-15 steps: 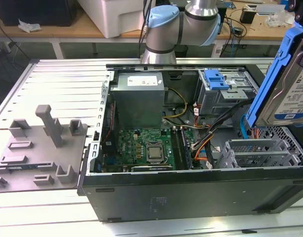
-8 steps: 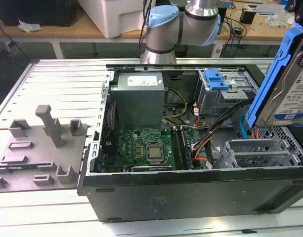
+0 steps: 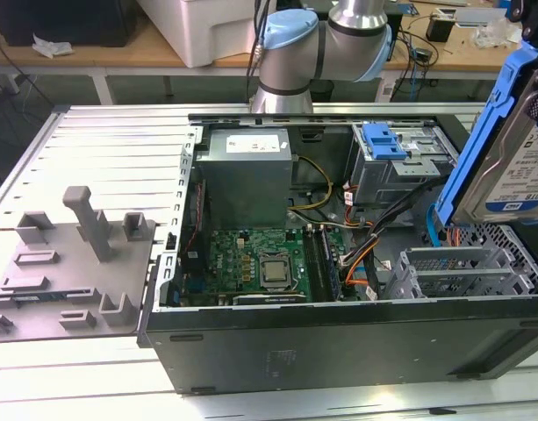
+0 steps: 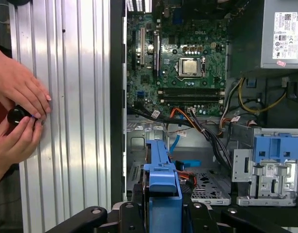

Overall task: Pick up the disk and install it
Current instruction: 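Insert the disk into the insertion slot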

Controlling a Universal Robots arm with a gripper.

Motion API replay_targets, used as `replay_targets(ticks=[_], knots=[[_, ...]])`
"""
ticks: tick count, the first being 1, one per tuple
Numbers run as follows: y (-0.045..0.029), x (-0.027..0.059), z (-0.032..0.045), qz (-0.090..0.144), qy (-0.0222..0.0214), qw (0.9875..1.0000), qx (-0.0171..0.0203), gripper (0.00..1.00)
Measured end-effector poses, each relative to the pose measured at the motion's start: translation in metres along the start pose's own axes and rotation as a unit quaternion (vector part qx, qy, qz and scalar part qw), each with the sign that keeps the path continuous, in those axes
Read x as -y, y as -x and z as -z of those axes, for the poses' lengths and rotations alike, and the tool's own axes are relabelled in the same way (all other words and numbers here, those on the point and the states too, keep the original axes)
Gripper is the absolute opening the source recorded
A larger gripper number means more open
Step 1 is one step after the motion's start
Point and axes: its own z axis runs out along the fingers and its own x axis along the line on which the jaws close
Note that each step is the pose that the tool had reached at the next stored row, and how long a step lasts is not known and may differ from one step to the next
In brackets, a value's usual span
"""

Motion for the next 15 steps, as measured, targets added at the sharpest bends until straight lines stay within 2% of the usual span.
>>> replay_targets(ticks=[1, 2, 3, 4, 15], knots=[[0.0, 0.0, 0.0, 0.0, 0.0, 1.0, 0.003, 0.37], [0.0, 0.0, -0.0001, -0.001, 0.0001, 1.0, 0.0082, 0.37], [0.0, 0.0, 0.0, -0.001, 0.0001, 0.9999, 0.0113, 0.37], [0.0, 0.0, -0.0002, -0.001, 0.0001, 0.9999, 0.0127, 0.37], [-0.0001, -0.0001, -0.0015, -0.004, 0.0001, 0.9999, 0.0134, 0.37]])
